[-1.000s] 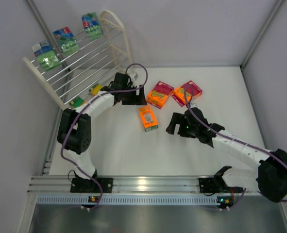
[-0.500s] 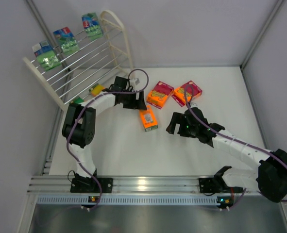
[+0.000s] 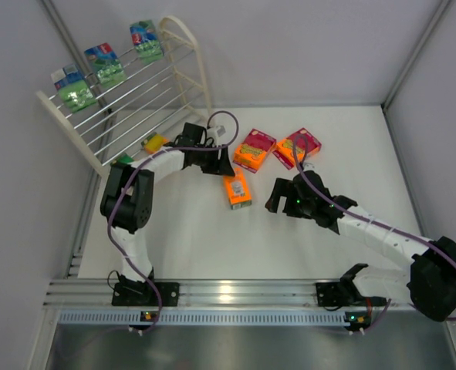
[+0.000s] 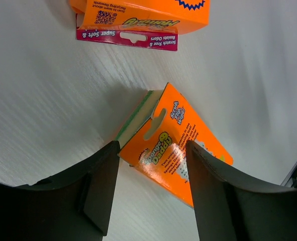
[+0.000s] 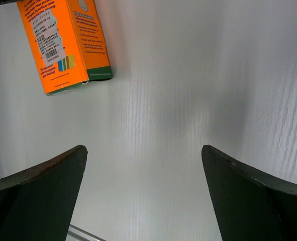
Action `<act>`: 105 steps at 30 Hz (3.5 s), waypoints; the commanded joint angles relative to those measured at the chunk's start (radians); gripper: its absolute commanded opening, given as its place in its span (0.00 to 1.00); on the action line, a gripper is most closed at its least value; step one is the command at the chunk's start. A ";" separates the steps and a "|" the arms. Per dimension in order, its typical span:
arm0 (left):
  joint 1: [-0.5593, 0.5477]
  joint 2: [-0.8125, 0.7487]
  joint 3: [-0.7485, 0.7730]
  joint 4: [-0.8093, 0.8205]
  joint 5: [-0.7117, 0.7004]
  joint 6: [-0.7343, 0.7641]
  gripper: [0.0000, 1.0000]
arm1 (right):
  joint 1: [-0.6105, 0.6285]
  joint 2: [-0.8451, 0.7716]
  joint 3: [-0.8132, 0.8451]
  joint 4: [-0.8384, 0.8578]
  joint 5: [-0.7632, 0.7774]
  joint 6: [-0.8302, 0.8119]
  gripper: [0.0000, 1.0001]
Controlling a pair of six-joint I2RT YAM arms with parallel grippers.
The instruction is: Place and organize the cleaning sponges onto the shelf
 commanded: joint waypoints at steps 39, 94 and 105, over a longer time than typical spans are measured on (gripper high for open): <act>-0.363 -0.448 -0.233 -0.038 -1.020 0.421 0.00 | -0.110 -0.192 -0.037 -0.116 0.141 0.112 0.99; -0.263 -0.574 -0.322 -0.378 -0.844 -1.001 0.98 | 0.053 -0.018 0.106 0.194 -0.089 -0.646 0.99; -0.429 -0.347 -0.120 -0.555 -1.003 -1.262 0.98 | 0.045 -0.205 -0.016 0.062 0.054 -0.388 0.99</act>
